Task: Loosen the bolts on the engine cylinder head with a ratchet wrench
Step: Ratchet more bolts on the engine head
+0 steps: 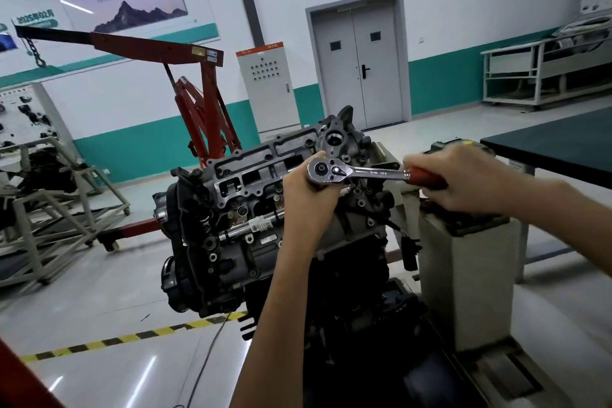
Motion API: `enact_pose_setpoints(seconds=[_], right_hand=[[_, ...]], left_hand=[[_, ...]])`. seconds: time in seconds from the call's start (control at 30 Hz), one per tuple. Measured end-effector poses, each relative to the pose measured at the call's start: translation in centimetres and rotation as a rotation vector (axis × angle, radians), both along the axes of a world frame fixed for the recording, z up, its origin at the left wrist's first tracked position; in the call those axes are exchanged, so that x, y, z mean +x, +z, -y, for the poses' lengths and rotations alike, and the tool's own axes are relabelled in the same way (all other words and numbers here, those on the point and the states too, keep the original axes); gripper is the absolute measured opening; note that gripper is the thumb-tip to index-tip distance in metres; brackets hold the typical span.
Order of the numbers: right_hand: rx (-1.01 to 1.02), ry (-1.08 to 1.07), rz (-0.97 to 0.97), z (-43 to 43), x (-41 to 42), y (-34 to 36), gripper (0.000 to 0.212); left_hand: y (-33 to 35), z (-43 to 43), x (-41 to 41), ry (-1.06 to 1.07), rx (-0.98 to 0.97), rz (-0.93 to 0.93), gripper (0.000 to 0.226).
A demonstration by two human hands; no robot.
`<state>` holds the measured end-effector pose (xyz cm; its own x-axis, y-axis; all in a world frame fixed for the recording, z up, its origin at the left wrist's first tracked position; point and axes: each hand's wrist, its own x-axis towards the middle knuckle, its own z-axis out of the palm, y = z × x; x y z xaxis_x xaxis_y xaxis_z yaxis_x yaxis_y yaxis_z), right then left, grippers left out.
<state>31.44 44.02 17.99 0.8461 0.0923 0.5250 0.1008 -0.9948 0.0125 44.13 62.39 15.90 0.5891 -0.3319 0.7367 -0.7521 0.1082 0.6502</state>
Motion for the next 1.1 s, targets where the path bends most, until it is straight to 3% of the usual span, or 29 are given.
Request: enact_pose_setpoints(seconds=[0.13,0.23,0.37,0.43,0.5,0.57,0.7,0.77,0.83,0.9,1.0,1.1], right_hand=[[0.036,-0.029,0.032,-0.6,0.2,-0.7,0.023],[0.431,-0.023,-0.043,-4.6,-1.0,-5.6,0.029],[0.959,0.109,0.109,-13.6,-1.0,-9.4,0.028],[1.110,0.173,0.105,-16.7,-0.3,-9.8,0.029],[1.078,0.184,0.091,-16.4,-0.2,-9.7,0.032],[0.917,0.146,0.055,-13.3,-0.7,-9.0,0.033],[0.408,0.086,-0.104,-4.4,-0.9,-4.9,0.028],[0.119,0.041,-0.090,-1.3,-0.2,-1.2,0.022],[-0.032,0.018,-0.045,0.1,0.7,1.8,0.022],[0.001,-0.011,-0.103,0.2,0.9,2.2,0.025],[0.372,0.107,-0.215,-2.9,-0.7,-1.9,0.019],[0.674,0.148,0.012,-8.5,-1.2,-6.2,0.027]], left_hand=[[-0.1,-0.5,0.1,-0.009,0.002,0.012,0.032],[-0.6,-0.3,0.1,-0.001,-0.011,0.038,0.033],[-0.9,0.7,-0.6,0.040,-0.109,0.007,0.042],[-0.8,0.8,-0.7,-0.010,-0.181,-0.054,0.040],[-0.7,0.7,-0.4,-0.019,-0.195,-0.093,0.041],[-0.5,0.6,-0.2,0.028,-0.147,-0.102,0.045],[-0.4,0.3,0.1,0.052,-0.068,-0.090,0.040],[-0.4,0.3,0.2,0.027,-0.068,-0.086,0.029],[-0.4,0.1,0.0,0.017,-0.075,-0.080,0.016],[-0.7,-0.3,-0.1,0.011,-0.068,-0.014,0.011],[-1.8,-0.8,0.3,0.040,-0.030,0.127,0.023],[-2.4,-0.1,0.6,0.112,-0.042,0.201,0.013]])
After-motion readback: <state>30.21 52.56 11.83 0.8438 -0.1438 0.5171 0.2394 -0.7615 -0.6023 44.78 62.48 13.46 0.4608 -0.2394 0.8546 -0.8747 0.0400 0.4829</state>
